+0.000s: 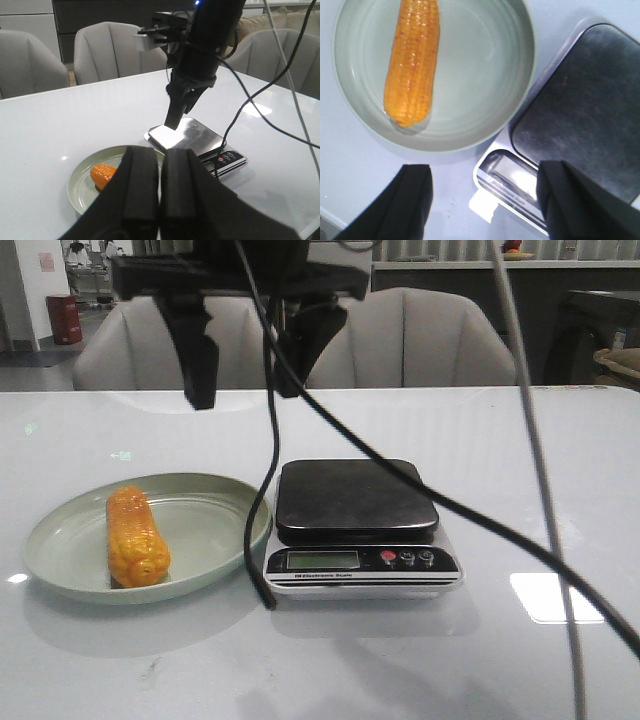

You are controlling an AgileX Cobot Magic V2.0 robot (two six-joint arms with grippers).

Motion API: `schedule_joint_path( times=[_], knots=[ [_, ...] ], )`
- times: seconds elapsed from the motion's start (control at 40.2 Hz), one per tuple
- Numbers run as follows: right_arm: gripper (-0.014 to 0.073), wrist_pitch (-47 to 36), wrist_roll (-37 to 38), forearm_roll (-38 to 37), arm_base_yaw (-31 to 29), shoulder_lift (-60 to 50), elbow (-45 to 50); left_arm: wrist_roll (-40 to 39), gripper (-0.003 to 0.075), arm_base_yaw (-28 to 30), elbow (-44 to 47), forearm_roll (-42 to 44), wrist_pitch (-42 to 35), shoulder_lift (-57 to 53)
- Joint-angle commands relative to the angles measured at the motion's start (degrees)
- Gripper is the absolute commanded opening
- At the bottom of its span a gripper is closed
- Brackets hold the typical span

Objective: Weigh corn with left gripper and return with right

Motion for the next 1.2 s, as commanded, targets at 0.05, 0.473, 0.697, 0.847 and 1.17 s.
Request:
schedule_joint_path(
  times=[0.05,0.473,0.697,0.847,1.17],
  knots=[
    [0.0545,-0.95,-4.87,-0.27,-2.70,-10.69,3.80,-0.24,0.0114,-0.07,-1.43,0.24,-4.37,0.52],
    [0.0545,-13.29,-10.60,6.90,-14.30,-37.16,34.93,-0.24,0.0114,-0.07,-1.43,0.24,-4.37,0.52],
    [0.0545,-21.59,-11.80,7.08,-15.04,-52.05,49.68,-0.24,0.0114,-0.07,-1.43,0.24,-4.37,0.52],
    [0.0545,-27.68,-11.80,7.03,-15.04,-62.68,58.85,-0.24,0.0114,-0.07,-1.43,0.24,-4.37,0.52],
    [0.0545,-36.10,-11.82,4.77,-15.04,-85.01,76.25,-0.24,0.0114,-0.07,-1.43,0.24,-4.37,0.52]
  ],
)
